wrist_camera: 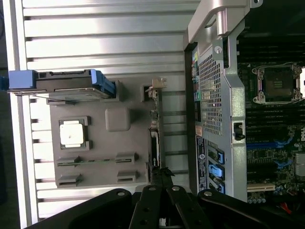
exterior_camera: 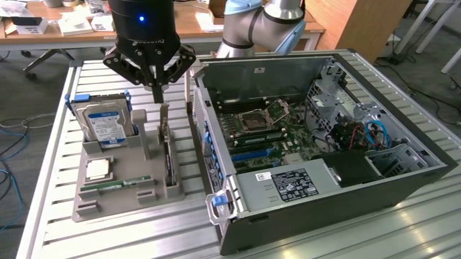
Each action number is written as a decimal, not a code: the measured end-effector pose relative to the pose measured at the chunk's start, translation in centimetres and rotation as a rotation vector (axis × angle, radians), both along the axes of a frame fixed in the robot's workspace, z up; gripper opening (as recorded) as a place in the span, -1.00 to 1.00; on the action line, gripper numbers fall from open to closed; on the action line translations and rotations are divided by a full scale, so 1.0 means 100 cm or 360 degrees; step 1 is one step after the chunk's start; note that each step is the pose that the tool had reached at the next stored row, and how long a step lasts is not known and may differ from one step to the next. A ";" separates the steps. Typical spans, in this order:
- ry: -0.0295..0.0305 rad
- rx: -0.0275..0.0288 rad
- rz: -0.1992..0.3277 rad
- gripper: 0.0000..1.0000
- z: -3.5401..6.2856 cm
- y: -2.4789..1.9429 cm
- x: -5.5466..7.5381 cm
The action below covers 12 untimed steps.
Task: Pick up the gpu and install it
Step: 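Pick up the gpu and move the gpu toward the slot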
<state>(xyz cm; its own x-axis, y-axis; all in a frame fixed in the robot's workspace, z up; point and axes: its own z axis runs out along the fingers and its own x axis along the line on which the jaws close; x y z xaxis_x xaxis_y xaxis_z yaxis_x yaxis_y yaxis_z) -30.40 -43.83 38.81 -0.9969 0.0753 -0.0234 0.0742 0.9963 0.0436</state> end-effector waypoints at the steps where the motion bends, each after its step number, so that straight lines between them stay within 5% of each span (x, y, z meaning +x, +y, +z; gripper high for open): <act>1: -0.00001 0.00001 0.0000 -0.79 0.0000 0.0000 0.000; 4: -0.00001 0.00001 0.0000 -0.77 0.0000 0.0000 0.000; 12: -0.00001 0.00000 0.0000 -0.18 0.0000 0.0000 0.000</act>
